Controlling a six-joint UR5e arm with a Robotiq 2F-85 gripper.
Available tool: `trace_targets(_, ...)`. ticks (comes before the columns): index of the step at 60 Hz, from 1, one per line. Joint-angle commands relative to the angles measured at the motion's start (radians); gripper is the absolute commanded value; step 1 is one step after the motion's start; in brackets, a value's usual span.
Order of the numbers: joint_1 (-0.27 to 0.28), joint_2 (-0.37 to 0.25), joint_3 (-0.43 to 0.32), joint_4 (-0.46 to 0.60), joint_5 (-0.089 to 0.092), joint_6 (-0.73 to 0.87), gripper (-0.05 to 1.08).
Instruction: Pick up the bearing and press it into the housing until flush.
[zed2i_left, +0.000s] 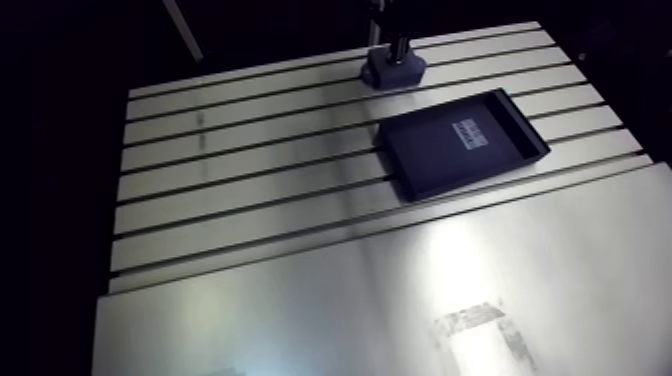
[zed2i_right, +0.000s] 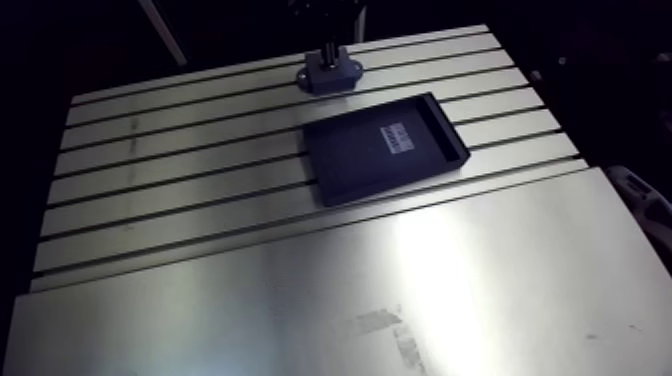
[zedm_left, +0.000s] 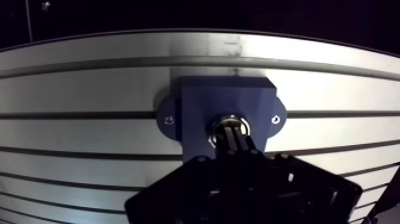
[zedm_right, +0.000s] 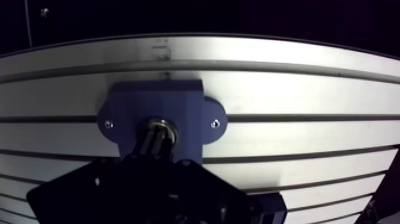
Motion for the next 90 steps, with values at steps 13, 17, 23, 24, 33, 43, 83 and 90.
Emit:
trace_targets(13, 0.002, 0.000, 0.003, 0.000, 0.001, -0.002, 1.01)
trace_targets(17, 0.002, 0.000, 0.006, 0.000, 0.000, -0.002, 1.01)
trace_targets(23, 0.002, 0.000, 0.006, 0.000, 0.000, -0.008, 1.01)
trace_targets(24, 0.002, 0.000, 0.007, 0.000, 0.000, -0.009, 1.01)
trace_targets(33, 0.000, 0.000, 0.007, 0.000, 0.000, -0.011, 1.01)
trace_targets(43, 0.000, 0.000, 0.006, 0.000, 0.000, -0.011, 1.01)
trace_targets(83, 0.002, 0.000, 0.006, 0.000, 0.000, -0.013, 1.01)
trace_targets(90, 0.003, 0.000, 0.007, 0.000, 0.000, -0.013, 1.01)
